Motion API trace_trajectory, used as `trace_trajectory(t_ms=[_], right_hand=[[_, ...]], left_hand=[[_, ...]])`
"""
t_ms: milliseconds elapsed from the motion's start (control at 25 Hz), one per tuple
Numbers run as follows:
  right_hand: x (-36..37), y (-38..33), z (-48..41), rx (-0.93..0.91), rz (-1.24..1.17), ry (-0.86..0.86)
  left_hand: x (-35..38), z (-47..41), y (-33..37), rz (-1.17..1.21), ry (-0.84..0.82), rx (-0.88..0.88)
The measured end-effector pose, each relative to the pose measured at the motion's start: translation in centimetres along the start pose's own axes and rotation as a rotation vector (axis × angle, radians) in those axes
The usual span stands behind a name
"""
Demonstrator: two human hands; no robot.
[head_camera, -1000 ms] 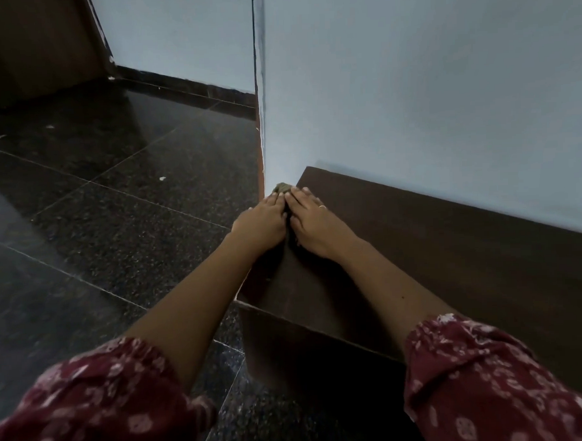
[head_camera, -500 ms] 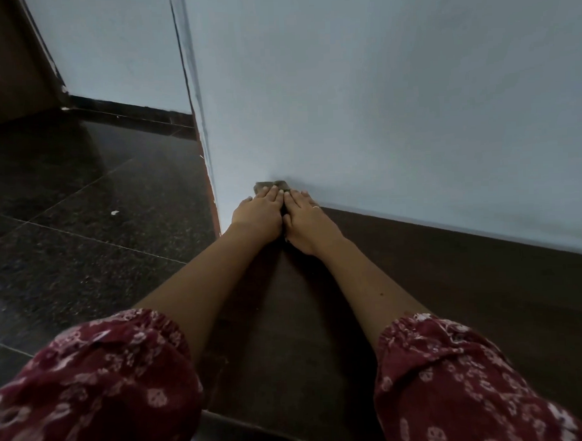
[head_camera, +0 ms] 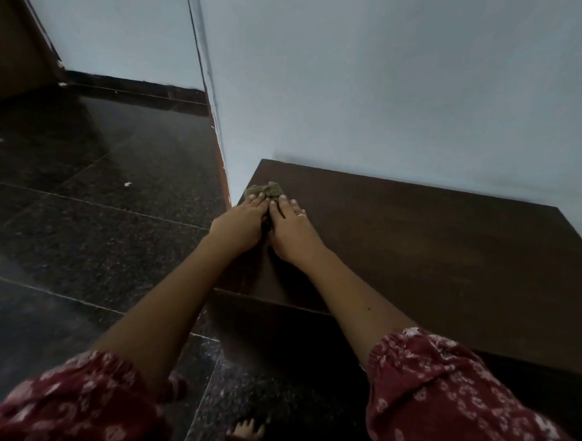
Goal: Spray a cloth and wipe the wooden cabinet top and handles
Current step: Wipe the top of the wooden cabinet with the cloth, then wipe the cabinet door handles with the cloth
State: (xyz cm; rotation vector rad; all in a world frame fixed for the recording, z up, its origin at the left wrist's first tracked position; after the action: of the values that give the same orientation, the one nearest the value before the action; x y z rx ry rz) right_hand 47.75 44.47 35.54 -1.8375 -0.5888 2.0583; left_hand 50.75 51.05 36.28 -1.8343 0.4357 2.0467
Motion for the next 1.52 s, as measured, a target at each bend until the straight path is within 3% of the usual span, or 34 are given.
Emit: trace_trajectory(t_ms=[280, 560, 1040, 1320, 1400, 1520], right_hand=[[4.8, -6.8, 6.0, -0.194, 0.145, -0.129], [3.9, -4.3, 12.4, -0.306, 0.254, -0.111], [-4.1, 10.4, 23.0, 0.057, 0.255, -0.041], [-7.1, 16.5, 27.7, 0.268, 0.201, 0.029], [-8.1, 17.3, 28.6, 0.352, 0.209, 0.07], [-9.9, 17.0, 30.6, 0.444, -0.015, 0.23]], left_hand=[[1.7, 11.6, -2.8, -0.035, 0.032, -0.175], [2.5, 16.6, 2.3, -0.117, 0.085, -0.12], [2.0, 13.4, 21.4, -0.098, 0.113, 0.226], [2.1, 12.5, 29.7, -0.067, 0.035, 0.404], [2.1, 12.4, 31.4, 0.038, -0.037, 0.468], [0.8, 13.5, 31.1, 0.607, 0.082, 0.439]])
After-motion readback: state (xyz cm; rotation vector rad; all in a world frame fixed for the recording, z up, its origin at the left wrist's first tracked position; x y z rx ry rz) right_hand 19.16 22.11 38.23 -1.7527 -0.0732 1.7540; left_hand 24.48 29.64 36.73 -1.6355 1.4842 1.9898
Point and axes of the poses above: each hand's wrist, its own z-axis away from the middle knuckle, its own x-axis out of the palm, y = z × x, the point moved 8 cm from there along -z, towards the middle knuckle, and after that the axes turned 13 degrees about -z, right-handed, at the moved point
